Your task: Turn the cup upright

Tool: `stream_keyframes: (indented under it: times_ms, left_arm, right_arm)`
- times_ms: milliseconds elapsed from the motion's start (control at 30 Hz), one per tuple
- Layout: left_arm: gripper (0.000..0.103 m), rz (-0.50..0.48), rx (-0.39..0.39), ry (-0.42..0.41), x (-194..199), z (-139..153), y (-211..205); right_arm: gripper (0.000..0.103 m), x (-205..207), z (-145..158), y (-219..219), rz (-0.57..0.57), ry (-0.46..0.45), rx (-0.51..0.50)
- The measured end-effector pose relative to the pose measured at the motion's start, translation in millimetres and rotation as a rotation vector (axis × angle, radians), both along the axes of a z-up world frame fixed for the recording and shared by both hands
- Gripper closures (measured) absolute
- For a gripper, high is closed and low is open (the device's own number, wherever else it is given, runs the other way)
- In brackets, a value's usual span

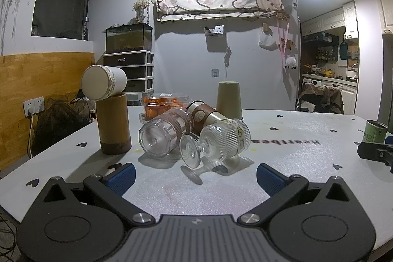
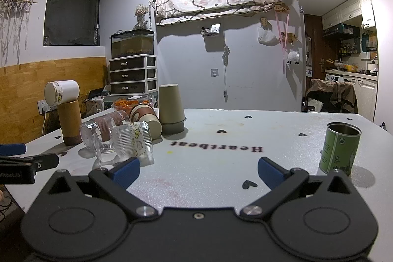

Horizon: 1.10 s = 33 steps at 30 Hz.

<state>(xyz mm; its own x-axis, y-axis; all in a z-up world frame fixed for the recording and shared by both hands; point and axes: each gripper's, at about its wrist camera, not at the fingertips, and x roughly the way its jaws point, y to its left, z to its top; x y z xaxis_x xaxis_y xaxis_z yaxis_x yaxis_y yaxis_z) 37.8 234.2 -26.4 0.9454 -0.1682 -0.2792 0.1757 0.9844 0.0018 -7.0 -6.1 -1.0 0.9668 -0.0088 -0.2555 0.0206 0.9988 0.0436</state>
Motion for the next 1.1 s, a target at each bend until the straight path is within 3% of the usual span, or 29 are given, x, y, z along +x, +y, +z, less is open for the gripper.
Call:
stream_keyframes:
  times_ms: [1100]
  left_arm:
    - [0.0,-0.005,0.002,0.005,2.2,-2.9,-1.9]
  right_arm:
    - [0.0,-3.1,0.9,-4.7,-0.002,-0.002,0.003]
